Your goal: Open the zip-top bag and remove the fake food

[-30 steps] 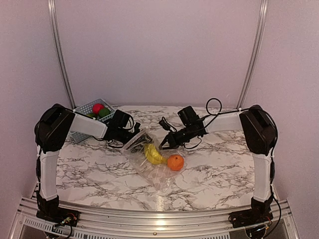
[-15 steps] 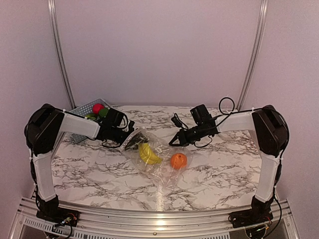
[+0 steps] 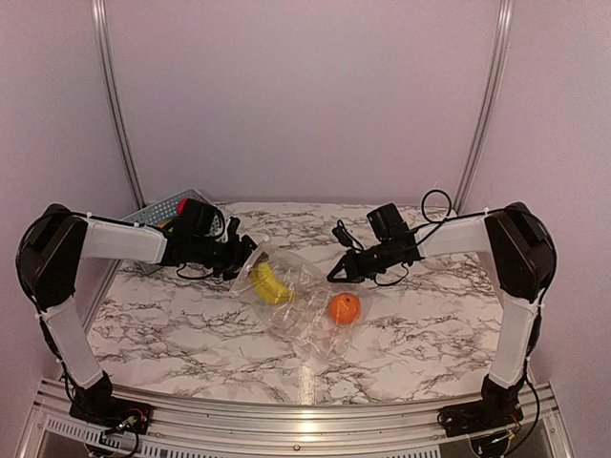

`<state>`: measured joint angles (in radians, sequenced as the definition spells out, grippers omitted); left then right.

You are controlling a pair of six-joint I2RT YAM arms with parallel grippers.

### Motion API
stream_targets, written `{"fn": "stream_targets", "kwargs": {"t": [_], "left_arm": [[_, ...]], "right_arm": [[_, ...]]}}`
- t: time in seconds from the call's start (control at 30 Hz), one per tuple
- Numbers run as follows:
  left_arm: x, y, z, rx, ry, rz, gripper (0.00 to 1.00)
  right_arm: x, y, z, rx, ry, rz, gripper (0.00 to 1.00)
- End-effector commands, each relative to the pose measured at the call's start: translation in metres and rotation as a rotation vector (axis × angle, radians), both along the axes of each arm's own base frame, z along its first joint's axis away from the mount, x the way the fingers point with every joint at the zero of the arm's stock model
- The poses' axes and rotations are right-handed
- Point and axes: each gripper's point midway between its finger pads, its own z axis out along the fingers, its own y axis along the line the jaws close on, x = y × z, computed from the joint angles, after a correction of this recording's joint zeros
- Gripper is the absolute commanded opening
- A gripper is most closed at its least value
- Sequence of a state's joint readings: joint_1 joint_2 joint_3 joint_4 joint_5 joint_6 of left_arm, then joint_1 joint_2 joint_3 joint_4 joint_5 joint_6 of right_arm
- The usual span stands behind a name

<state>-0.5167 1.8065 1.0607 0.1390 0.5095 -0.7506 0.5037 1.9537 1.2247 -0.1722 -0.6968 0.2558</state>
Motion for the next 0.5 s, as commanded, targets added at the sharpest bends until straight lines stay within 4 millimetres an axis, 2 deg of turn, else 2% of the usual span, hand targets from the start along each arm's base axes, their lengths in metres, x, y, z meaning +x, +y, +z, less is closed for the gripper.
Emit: {"fn": "stream_targets", "kwargs": {"t": [0.0, 0.17, 0.33, 0.47], "left_arm": [[0.012, 0.031, 0.012, 0.057, -0.053, 0.085, 0.40], [0.014, 0.044, 0.012, 0.054, -0.049, 0.102, 0.40], [0.020, 0.053, 0.031, -0.006, -0.096, 0.101, 0.40], [0.032, 0.071, 0.047, -0.023, -0.128, 0.140, 0.39]], "right_arm": [[0.007, -0.007, 0.012, 0.005, -0.039, -0.032, 0.00], [0.008, -0.008, 0.013, 0.005, -0.039, -0.038, 0.00], [0.007, -0.009, 0.013, 0.002, -0.041, -0.040, 0.00], [0.007, -0.008, 0.013, 0.002, -0.042, -0.038, 0.00]]}}
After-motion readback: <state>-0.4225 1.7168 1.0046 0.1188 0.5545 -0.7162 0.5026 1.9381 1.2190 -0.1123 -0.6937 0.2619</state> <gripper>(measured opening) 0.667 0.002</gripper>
